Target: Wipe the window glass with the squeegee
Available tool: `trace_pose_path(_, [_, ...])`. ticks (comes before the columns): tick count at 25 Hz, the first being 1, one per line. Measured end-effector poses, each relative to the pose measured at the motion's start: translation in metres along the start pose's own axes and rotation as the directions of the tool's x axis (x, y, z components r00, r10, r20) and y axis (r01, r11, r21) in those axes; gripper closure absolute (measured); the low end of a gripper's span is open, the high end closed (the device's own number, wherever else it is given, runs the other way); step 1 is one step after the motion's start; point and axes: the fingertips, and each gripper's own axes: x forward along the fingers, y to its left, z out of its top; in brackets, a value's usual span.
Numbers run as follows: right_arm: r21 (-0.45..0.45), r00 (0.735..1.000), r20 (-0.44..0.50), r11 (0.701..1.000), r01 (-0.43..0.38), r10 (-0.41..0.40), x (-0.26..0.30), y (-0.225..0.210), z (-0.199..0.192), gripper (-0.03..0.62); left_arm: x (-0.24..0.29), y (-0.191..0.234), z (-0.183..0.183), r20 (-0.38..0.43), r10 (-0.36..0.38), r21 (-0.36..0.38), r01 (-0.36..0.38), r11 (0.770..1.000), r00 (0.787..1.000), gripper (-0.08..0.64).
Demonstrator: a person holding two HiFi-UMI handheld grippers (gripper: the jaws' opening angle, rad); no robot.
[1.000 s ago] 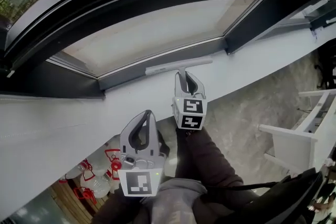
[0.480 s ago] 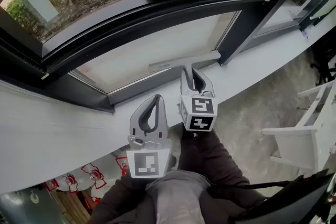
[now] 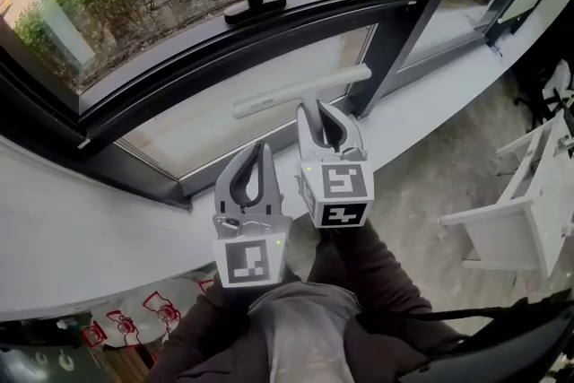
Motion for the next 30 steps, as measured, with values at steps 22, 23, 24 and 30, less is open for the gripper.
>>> trace_pose_path(22, [-0.029,0.982,0.173,0.997,-0.077,0.080,-0.041,-0.087,0.093,0.509,0.078,-0.073,0.087,0.163,0.120,0.094,-0.137,0.986,0.979,0.560])
trace_pose_path(23, [-0.027,0.980,0.182,0.996,-0.080,0.084,-0.041,-0.092,0.098,0.509,0.082,-0.077,0.088,0.163,0.121,0.099,-0.138,0.985,0.979,0.560])
trace_pose_path(24, [-0.025,0.978,0.190,0.996,-0.085,0.088,-0.041,-0.097,0.102,0.509,0.087,-0.081,0.089,0.162,0.121,0.103,-0.138,0.985,0.979,0.560])
trace_pose_path(30, [-0.032,0.970,0.213,0.993,-0.116,0.121,-0.035,-0.116,0.113,0.509,0.113,-0.090,0.094,0.168,0.144,0.089,-0.160,0.983,0.975,0.560])
